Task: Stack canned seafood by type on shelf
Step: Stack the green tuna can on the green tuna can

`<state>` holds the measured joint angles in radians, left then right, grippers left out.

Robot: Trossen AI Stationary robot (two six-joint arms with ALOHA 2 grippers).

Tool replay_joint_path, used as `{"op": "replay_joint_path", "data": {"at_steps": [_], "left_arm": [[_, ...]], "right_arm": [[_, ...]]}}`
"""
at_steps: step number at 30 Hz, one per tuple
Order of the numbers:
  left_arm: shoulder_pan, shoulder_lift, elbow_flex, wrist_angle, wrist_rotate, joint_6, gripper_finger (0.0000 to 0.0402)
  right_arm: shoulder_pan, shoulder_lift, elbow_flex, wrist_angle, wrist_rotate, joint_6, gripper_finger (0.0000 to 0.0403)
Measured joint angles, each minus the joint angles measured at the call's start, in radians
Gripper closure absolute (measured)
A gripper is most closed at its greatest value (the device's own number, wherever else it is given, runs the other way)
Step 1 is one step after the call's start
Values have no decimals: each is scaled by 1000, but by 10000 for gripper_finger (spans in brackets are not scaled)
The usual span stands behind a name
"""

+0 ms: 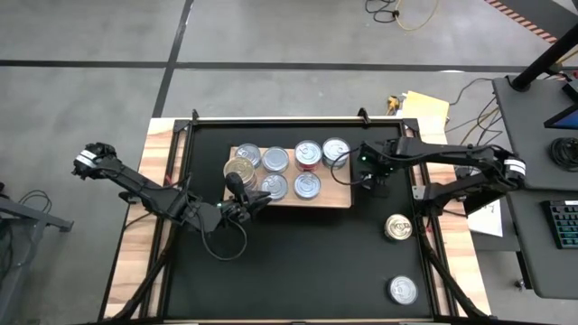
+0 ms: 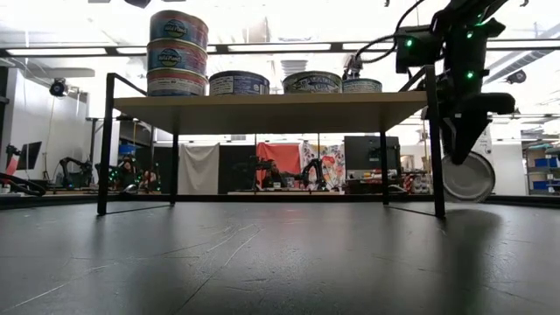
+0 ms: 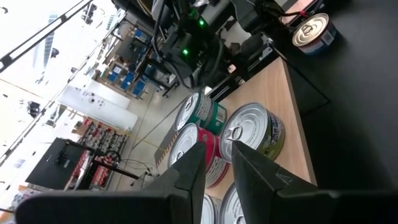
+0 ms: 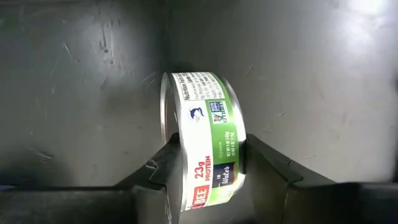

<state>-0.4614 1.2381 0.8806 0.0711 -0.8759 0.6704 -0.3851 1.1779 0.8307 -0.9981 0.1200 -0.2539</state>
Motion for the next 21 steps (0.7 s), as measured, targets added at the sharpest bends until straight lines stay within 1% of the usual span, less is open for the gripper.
{"op": "replay_joint_path", "data": {"at_steps": [3, 5, 8, 10, 13, 16, 18, 21], "left_arm": [[0, 0, 0, 0, 3, 0, 338], [0, 0, 0, 0, 3, 0, 338], [0, -1, 0, 0, 3, -2, 338], [0, -1, 0, 1, 3, -2, 338], [0, -1, 0, 2, 3, -2, 338], [0, -1, 0, 3, 3, -2, 338], [0, -1, 0, 3, 3, -4, 338], [0, -1, 0, 3, 3, -7, 338]], "right_arm": [[0, -52, 1, -20, 8, 16, 278], [1, -90, 19, -64, 14, 55, 278], [14, -153, 83, -128, 28, 140, 278], [45, -185, 134, -178, 61, 198, 278], [114, -209, 216, -212, 122, 267, 278], [200, -207, 301, -272, 210, 320, 278], [265, -196, 348, -312, 274, 356, 278], [373, -183, 396, -325, 346, 402, 278]]}}
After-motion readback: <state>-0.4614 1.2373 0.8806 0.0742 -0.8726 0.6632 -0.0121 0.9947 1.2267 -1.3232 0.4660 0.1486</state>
